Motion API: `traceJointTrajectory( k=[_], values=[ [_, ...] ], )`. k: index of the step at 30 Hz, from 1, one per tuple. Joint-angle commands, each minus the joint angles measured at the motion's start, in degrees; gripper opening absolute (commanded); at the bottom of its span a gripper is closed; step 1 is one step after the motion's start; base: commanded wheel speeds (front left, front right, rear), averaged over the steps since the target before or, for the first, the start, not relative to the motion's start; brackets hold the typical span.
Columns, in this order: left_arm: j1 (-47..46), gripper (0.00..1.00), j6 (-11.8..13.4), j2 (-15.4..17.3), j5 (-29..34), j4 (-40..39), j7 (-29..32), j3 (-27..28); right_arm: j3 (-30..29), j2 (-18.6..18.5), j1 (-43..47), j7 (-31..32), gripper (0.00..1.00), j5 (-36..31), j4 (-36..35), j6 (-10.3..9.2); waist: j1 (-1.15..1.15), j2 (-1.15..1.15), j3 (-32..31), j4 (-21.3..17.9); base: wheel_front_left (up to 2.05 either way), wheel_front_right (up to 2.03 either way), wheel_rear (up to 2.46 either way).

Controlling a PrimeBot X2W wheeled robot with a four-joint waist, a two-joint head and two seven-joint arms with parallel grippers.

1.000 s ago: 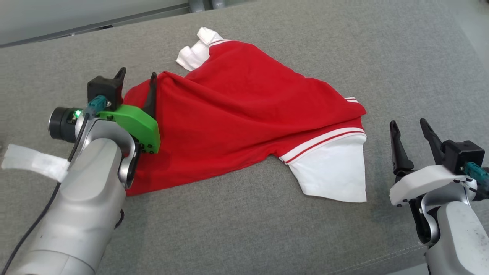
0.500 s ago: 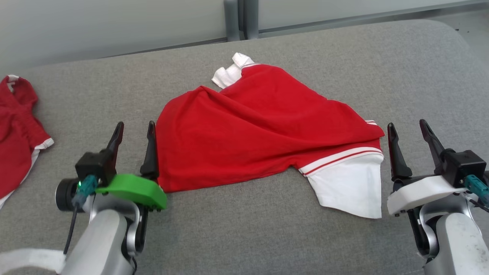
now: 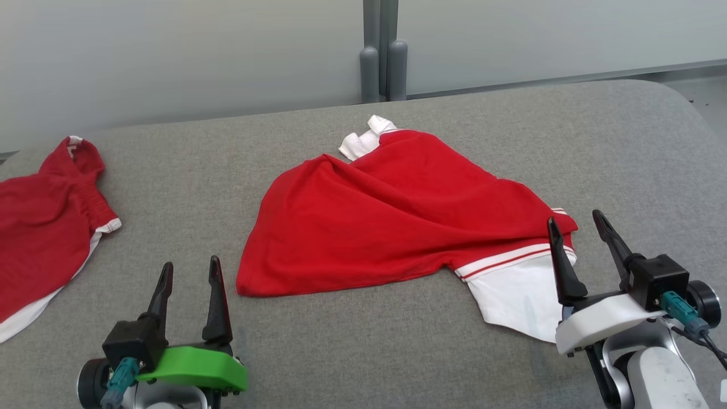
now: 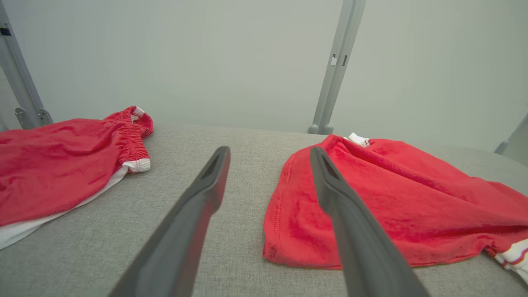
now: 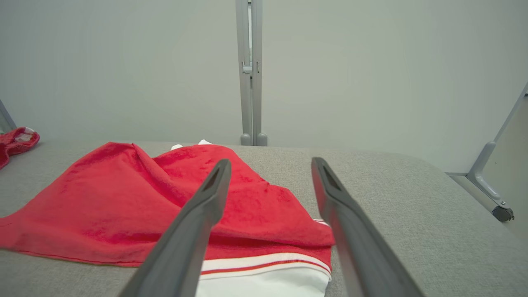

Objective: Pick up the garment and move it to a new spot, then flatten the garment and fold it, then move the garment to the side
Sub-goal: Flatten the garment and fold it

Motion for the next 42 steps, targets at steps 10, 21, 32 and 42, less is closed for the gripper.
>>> traceJointTrajectory(
  k=[10,21,32,42],
  values=[
    [5.3,1.00,0.1,-2.2,1.3,-2.1,0.0,2.2,0.6,1.0,1.4,-1.6,1.00,0.8,1.6,-0.08,0.00,0.57,-1.6,0.1,0.00,0.00,0.00],
    [5.8,1.00,-0.5,-2.5,2.1,-1.3,0.0,2.5,1.2,1.3,1.0,-1.2,1.00,0.6,2.3,-0.08,0.00,0.57,-2.2,0.5,0.00,0.00,0.00],
    [5.9,1.00,-0.6,-2.4,2.3,-0.9,0.0,2.2,1.8,1.3,1.2,-1.0,1.00,1.2,2.4,-0.08,0.00,0.57,-2.2,0.5,0.00,0.00,0.00],
    [5.6,1.00,-0.8,-2.6,2.4,-0.6,0.3,1.0,-3.9,1.3,3.5,5.5,1.00,6.3,5.7,-0.08,0.00,0.57,-1.1,0.2,0.00,0.00,0.00]
  ],
)
